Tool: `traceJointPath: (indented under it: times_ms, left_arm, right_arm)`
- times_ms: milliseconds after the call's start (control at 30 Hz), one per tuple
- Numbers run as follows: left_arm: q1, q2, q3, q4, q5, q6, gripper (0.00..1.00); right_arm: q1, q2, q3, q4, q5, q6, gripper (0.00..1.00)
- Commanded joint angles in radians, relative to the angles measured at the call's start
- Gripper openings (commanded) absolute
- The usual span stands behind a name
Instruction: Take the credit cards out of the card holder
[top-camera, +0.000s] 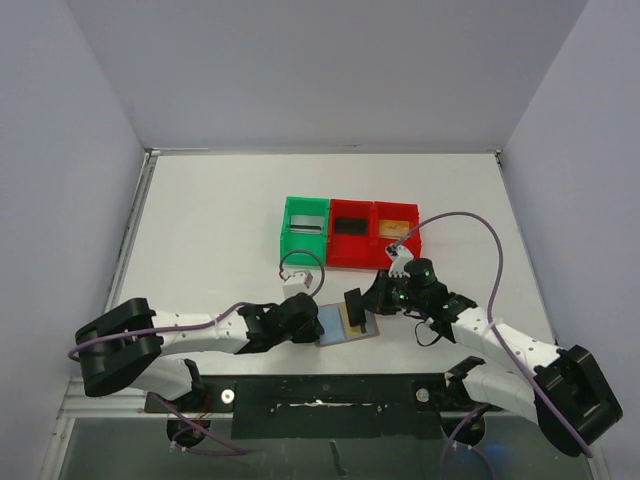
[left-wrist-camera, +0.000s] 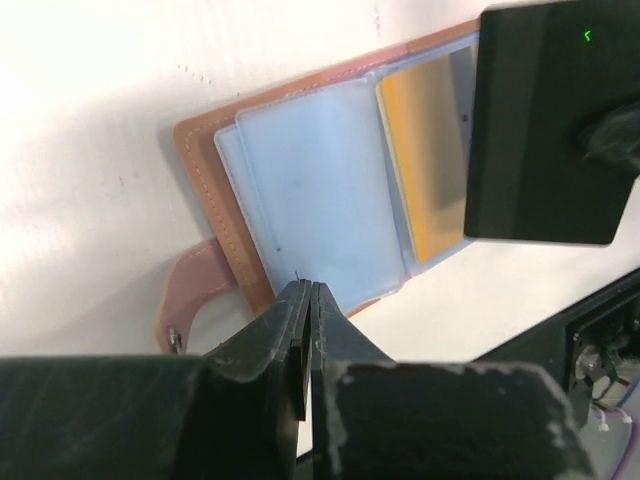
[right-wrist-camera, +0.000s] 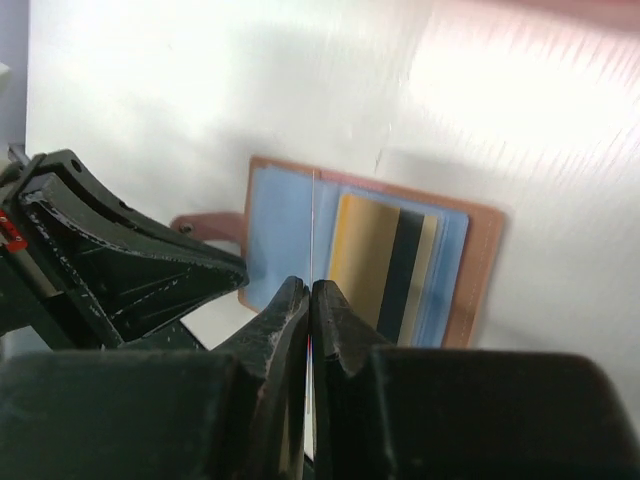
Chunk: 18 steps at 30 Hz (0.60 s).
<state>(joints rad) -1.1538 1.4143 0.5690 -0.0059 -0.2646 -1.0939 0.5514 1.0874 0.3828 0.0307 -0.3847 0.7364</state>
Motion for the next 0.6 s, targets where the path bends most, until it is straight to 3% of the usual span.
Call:
traceJointPath:
  times_ms: [0, 233, 333, 433, 567]
  left_arm:
    - [0.036, -0.115, 0.007, 0.003, 0.058, 0.091, 0.04]
    - [0.156, -0.285, 0.026, -0.113, 0.138, 0.202, 0.19]
    - [0.233, -0.351, 0.031, -0.184, 0.156, 0.240, 0.27]
    - [0.294, -0.412, 0.037, -0.251, 0.159, 0.265, 0.34]
    - [0.376, -0.476, 0.034, -0.307, 0.164, 0.286, 0.54]
  right_arm:
    - [0.006, -0.137, 0.073, -0.010, 0.152, -0.118, 0.00]
    - [0.010, -0.253, 0.092, 0.106, 0.355, -0.345, 0.00]
    - [0.018, -0.253, 0.108, 0.144, 0.451, -0.546, 0.00]
    - [0.030, -0.229, 0.170, 0.125, 0.418, -0.766, 0.00]
    - [0.031, -0.153, 0.217, 0.193, 0.386, -0.884, 0.00]
